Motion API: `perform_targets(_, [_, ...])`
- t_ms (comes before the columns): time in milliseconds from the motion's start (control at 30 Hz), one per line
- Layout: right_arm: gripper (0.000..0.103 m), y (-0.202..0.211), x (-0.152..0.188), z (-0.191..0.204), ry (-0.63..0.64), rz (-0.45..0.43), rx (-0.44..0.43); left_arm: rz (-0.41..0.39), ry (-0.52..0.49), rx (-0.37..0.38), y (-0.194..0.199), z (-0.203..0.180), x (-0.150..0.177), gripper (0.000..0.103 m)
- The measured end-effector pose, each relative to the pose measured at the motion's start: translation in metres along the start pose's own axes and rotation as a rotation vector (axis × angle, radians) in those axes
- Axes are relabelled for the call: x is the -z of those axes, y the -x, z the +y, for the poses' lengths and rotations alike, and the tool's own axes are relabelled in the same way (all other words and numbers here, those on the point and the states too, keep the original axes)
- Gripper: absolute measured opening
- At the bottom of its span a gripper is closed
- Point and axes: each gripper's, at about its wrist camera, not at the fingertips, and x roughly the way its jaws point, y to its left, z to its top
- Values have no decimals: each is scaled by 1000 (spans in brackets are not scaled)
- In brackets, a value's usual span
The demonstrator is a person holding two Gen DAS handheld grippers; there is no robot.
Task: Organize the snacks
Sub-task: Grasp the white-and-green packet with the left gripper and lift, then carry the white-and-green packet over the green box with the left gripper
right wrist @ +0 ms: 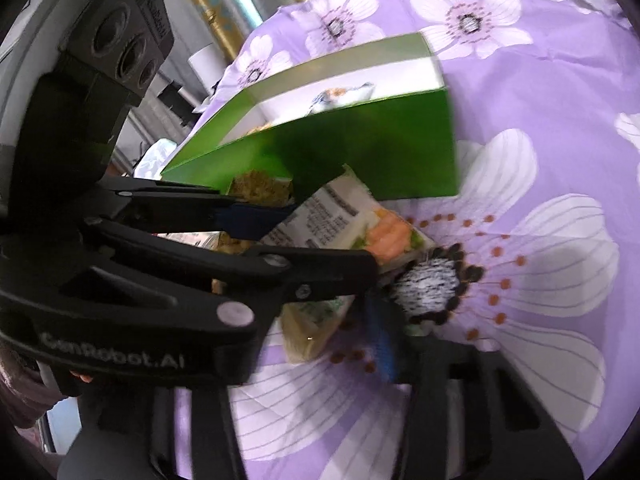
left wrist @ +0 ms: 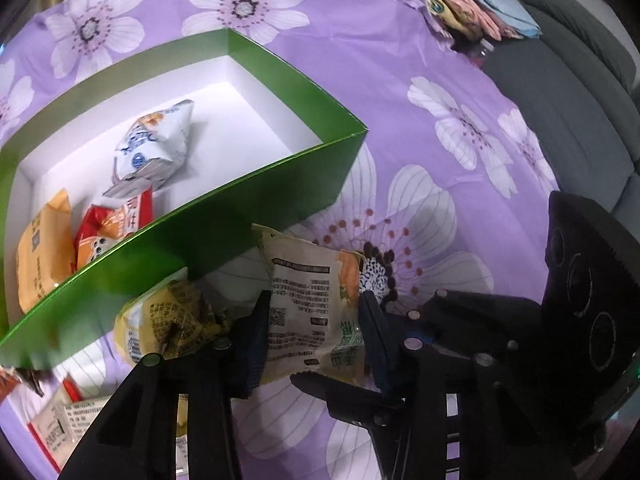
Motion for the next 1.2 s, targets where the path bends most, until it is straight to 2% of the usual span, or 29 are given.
perform_targets(300, [34,12,4,9,21,-34,9,-49,14,29,16,-8,4,42])
perform_targets(633, [34,52,-6,40,101,-100,59,-168,-14,40,65,-26,7,42])
perform_targets(867, [34,70,-19,64,164,-142,51,-251,-10,14,102,-22,11,42])
perform_targets(1200, [34,74,-41,95,242,-189,13,-338,19,-29,141,-3,9,42])
